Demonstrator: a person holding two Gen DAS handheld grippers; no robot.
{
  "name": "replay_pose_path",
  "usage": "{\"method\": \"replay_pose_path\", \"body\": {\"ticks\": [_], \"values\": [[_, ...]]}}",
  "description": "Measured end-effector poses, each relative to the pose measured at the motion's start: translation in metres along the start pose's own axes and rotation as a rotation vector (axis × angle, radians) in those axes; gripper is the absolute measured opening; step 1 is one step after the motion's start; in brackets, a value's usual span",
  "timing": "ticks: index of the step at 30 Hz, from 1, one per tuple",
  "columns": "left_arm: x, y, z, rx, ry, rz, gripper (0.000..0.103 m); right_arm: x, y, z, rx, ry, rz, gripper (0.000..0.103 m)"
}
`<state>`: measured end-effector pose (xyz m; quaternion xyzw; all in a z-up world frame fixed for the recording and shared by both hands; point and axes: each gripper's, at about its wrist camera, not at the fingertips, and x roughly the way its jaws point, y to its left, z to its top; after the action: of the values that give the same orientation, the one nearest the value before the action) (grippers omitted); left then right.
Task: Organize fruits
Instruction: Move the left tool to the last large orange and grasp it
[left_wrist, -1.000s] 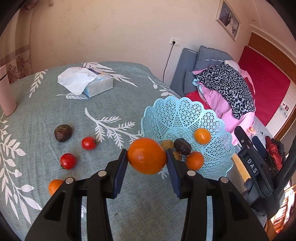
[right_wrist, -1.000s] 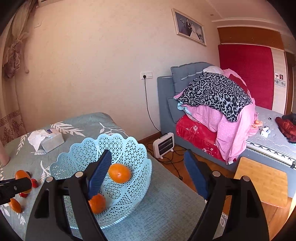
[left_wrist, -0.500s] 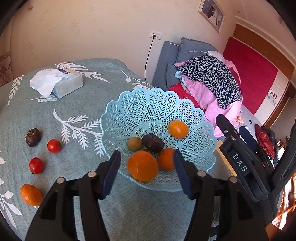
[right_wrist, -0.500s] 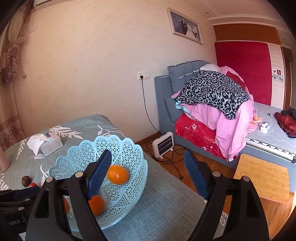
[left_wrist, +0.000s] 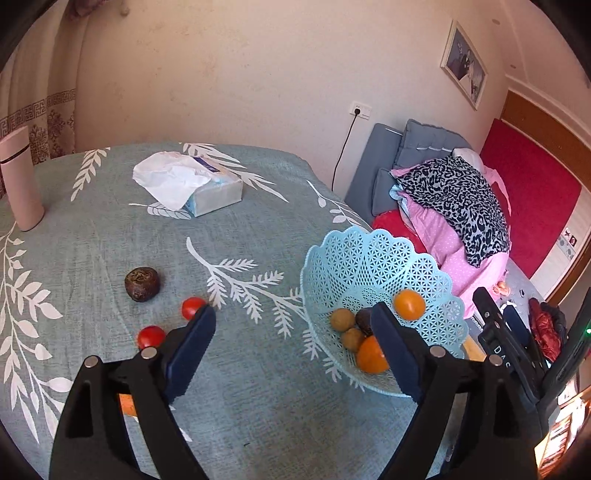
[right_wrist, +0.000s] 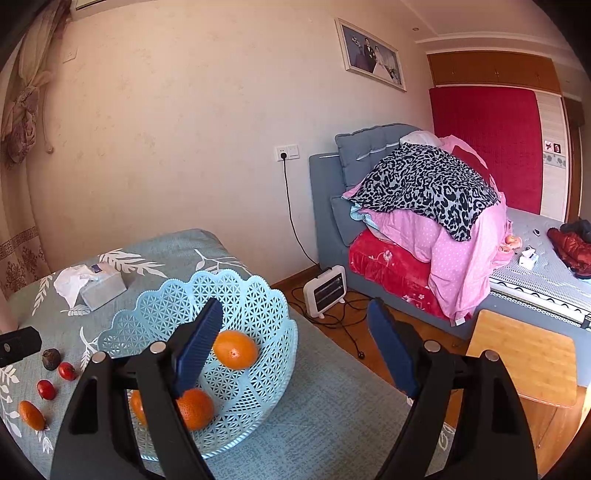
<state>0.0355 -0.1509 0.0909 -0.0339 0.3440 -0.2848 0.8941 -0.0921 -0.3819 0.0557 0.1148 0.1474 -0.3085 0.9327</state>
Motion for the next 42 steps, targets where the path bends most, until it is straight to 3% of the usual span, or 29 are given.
{"method": "replay_pose_path", "body": {"ticks": [12, 22, 36, 42], "values": [[-0.029, 0.066, 0.007, -0.133, -0.051, 0.115, 0.087, -0.001, 0.002, 0.0, -0.009, -0.006, 0.001, 0.082], [-0.038, 0.113, -0.007, -0.211, -0.028, 0.193, 0.087, -0.002, 0.004, -0.001, -0.021, -0.009, 0.001, 0.082], [-0.006, 0.096, -0.046, -0.109, 0.123, 0.179, 0.086, 0.0, 0.01, -0.002, -0.046, -0.004, 0.01, 0.082], [0.007, 0.093, -0.061, -0.08, 0.187, 0.19, 0.068, 0.002, 0.013, -0.003, -0.057, -0.002, 0.014, 0.082]]}}
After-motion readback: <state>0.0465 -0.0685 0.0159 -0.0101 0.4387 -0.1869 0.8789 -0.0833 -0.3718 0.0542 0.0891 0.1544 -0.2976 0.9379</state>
